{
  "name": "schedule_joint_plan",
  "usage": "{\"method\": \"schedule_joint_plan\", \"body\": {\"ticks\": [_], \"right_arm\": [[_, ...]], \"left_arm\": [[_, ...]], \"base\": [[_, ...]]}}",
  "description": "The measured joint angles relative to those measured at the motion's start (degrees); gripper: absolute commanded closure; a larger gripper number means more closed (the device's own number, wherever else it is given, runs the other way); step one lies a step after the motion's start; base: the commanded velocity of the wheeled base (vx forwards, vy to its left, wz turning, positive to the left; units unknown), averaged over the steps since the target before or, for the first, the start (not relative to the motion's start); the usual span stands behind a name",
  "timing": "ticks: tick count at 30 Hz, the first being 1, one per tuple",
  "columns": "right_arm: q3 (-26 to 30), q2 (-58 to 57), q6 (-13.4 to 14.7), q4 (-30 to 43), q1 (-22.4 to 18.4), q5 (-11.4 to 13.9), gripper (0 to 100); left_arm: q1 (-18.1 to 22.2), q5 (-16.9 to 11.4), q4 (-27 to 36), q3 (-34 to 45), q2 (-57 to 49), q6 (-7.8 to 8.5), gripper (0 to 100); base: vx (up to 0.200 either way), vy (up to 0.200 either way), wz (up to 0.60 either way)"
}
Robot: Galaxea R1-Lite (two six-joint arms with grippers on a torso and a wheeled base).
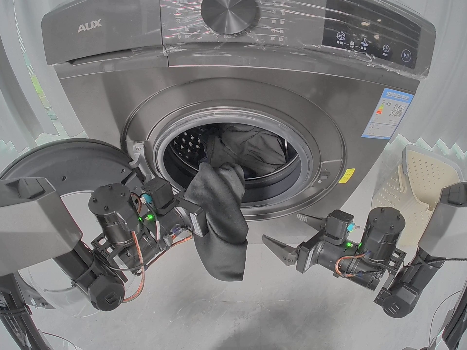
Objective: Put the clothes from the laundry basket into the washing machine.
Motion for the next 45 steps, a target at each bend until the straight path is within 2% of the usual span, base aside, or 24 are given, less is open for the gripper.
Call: {"method": "schedule_joint_plan", "body": {"ticks": [15, 19, 28, 37, 44, 45], "right_arm": [[1.08, -0.88, -0.04, -0.02, 1.27, 0.22, 0], [1.39, -0.94, -0.04, -0.02, 1.44, 0.22, 0], [2.77, -1.76, -0.06, -0.02, 1.96, 0.3, 0], [3.23, -2.11, -0.06, 0.0, 2.44, 0.3, 0], [3.34, -2.15, -0.01, -0.02, 2.66, 0.27, 0], [3.34, -2.15, 0.0, -0.02, 2.73, 0.27, 0]], "left_arm": [[-2.65, 0.66, 0.02, -0.84, 2.57, 0.6, 100], [-3.04, 0.96, 0.02, -3.19, 4.35, 0.98, 100], [-2.19, 2.41, 0.04, -15.74, 11.06, 1.87, 100], [0.3, 2.77, 2.22, -26.4, 16.02, 1.78, 100], [2.13, 2.85, 9.91, -40.98, 20.76, 1.26, 100], [2.43, 2.9, 12.43, -45.36, 22.3, 1.15, 100]], "base": [[0.0, 0.0, 0.0], [0.0, 0.0, 0.0], [0.0, 0.0, 0.0], [0.0, 0.0, 0.0], [0.0, 0.0, 0.0], [0.0, 0.0, 0.0]]}}
